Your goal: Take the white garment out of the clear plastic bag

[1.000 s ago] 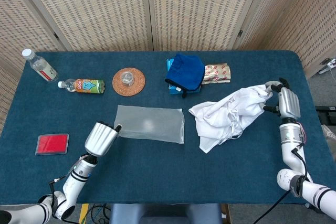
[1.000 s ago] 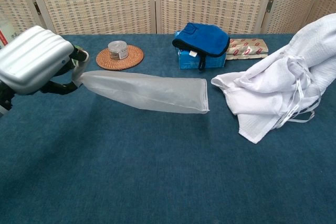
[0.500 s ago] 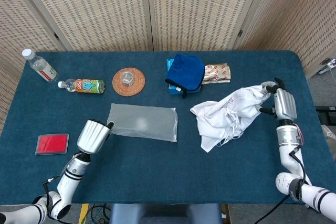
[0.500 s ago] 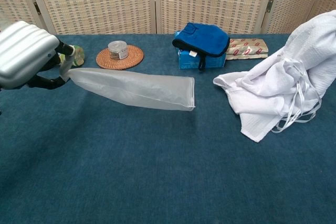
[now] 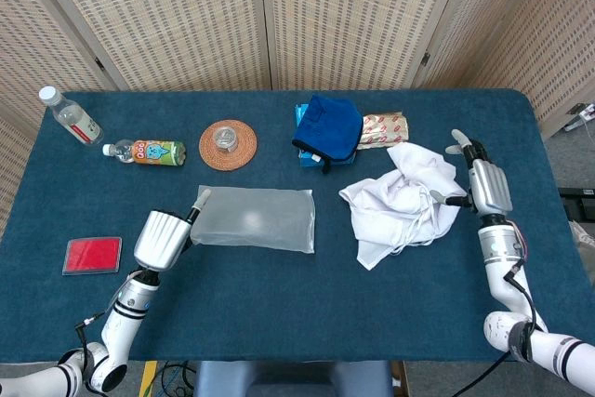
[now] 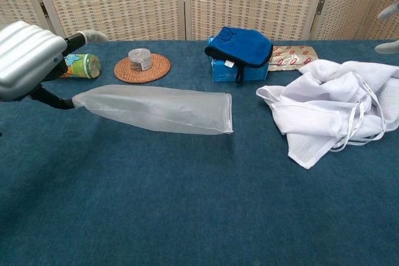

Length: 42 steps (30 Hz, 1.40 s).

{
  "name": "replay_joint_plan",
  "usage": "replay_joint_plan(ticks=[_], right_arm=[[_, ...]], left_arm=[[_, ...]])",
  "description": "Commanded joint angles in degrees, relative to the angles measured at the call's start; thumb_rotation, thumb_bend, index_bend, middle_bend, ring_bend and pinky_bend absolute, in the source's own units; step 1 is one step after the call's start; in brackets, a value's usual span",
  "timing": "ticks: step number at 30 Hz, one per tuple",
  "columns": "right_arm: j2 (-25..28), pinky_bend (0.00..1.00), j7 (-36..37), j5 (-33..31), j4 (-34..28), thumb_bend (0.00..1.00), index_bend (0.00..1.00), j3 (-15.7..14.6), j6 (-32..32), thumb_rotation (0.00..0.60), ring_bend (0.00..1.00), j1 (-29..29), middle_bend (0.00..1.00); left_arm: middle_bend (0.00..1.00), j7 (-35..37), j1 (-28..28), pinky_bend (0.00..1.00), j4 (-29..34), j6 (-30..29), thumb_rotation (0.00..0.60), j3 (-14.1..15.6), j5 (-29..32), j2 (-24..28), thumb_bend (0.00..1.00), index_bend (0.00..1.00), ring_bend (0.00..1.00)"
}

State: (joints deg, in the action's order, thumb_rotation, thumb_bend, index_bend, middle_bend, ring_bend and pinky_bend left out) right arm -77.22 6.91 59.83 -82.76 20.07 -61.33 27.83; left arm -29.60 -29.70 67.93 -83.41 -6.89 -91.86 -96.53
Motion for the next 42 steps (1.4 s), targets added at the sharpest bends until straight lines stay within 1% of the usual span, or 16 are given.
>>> replay_joint_plan(ticks=[1,4,6,7,8,9,10,12,13,15,20,25,27,35,42], right_arm=[[0.0,0.22,-0.2,0.3,-0.4,0.0,0.0,0.0,-0.1,0.6,0.06,0.2,0.25],[-0.1,0.22,-0.8,0.7,-1.3,0.0,0.0,-0.3,-0.3,0.6,0.06,0.4,0.25],[-0.1,0.22,-1.3,1.1,-2.0,0.0,0.07,-0.6,-0.6,0.6,0.06,0.4,0.25],[-0.1,0.22,-1.8,1.4,-2.5,0.0,0.12,-1.0,-0.8,0.6,0.06,0.3,0.25],[-0.1,0.22,-2.2,1.7,-2.9,0.0,0.16,-1.2,-1.0,0.6,0.06,0.3,0.25],[-0.1,0.22,-2.6,2.0,-3.3,0.0,0.18,-1.5,-1.3,0.6,0.06,0.2,0.25],[-0.1,0.22,-3.1,2.6,-3.9,0.0,0.19,-1.9,-1.6,0.6,0.06,0.2,0.25],[0.0,0.22,-3.8,3.7,-5.3,0.0,0.2,-2.8,-2.2,0.6,0.06,-0.1,0.25],[0.2,0.22,-4.0,4.2,-5.9,0.0,0.2,-3.2,-2.3,0.6,0.06,-0.2,0.25],[0.4,0.22,-4.6,5.3,-7.2,0.0,0.21,-4.1,-2.7,0.6,0.07,-0.6,0.25],[0.8,0.22,-7.0,8.5,-10.6,0.04,0.21,-6.8,-4.8,0.6,0.08,-1.9,0.25],[1.8,0.22,-8.5,11.0,-13.4,0.05,0.22,-9.2,-6.6,0.6,0.08,-3.5,0.25],[2.4,0.22,-8.8,11.9,-14.3,0.05,0.22,-10.0,-7.4,0.6,0.08,-4.2,0.25],[5.0,0.22,-9.3,15.1,-17.1,0.05,0.22,-12.6,-10.3,0.6,0.08,-7.1,0.25],[6.0,0.22,-9.0,17.6,-18.0,0.05,0.22,-15.0,-11.9,0.6,0.08,-9.3,0.25]], left_arm=[[1.0,-0.9,0.1,1.0,0.6,0.1,0.6,-0.2,0.1,0.3,0.0,0.14,0.94],[1.0,-1.4,0.2,0.97,1.2,-0.3,0.6,-0.4,0.3,0.3,0.0,0.14,0.89],[0.99,-1.7,0.3,0.91,1.6,-0.7,0.6,-0.7,0.4,0.3,0.0,0.15,0.82],[0.96,-1.6,0.5,0.88,2.0,-1.0,0.6,-1.0,0.6,0.3,0.0,0.15,0.78],[0.91,-1.5,0.6,0.84,2.4,-1.2,0.6,-1.2,0.8,0.3,0.0,0.15,0.74],[0.83,-1.6,0.7,0.81,2.8,-1.5,0.6,-1.5,1.0,0.3,0.0,0.16,0.7],[0.78,-1.7,0.9,0.8,3.4,-1.9,0.6,-1.8,1.3,0.3,0.0,0.16,0.68],[0.64,-1.2,1.4,0.79,5.2,-2.4,0.6,-2.7,2.6,0.2,0.0,0.17,0.61],[0.6,-1.0,1.7,0.79,6.3,-2.6,0.6,-3.1,3.3,0.2,0.0,0.17,0.58],[0.55,-0.9,2.2,0.78,8.5,-3.1,0.6,-3.7,4.2,0.6,0.0,0.18,0.53],[0.47,-2.4,3.6,0.73,14.9,-2.9,0.6,-4.8,7.1,2.9,0.0,0.22,0.46],[0.44,-4.3,4.9,0.68,22.2,-0.7,0.6,-5.4,11.6,7.1,0.0,0.23,0.42],[0.44,-5.1,5.4,0.65,24.0,-0.1,0.6,-5.3,12.8,8.6,0.0,0.23,0.41],[0.44,-5.8,8.1,0.59,26.5,-1.9,0.6,-3.9,13.5,12.6,0.0,0.25,0.4],[0.43,-2.7,12.0,0.59,26.4,-6.0,0.6,-1.0,10.4,15.5,0.0,0.29,0.4]])
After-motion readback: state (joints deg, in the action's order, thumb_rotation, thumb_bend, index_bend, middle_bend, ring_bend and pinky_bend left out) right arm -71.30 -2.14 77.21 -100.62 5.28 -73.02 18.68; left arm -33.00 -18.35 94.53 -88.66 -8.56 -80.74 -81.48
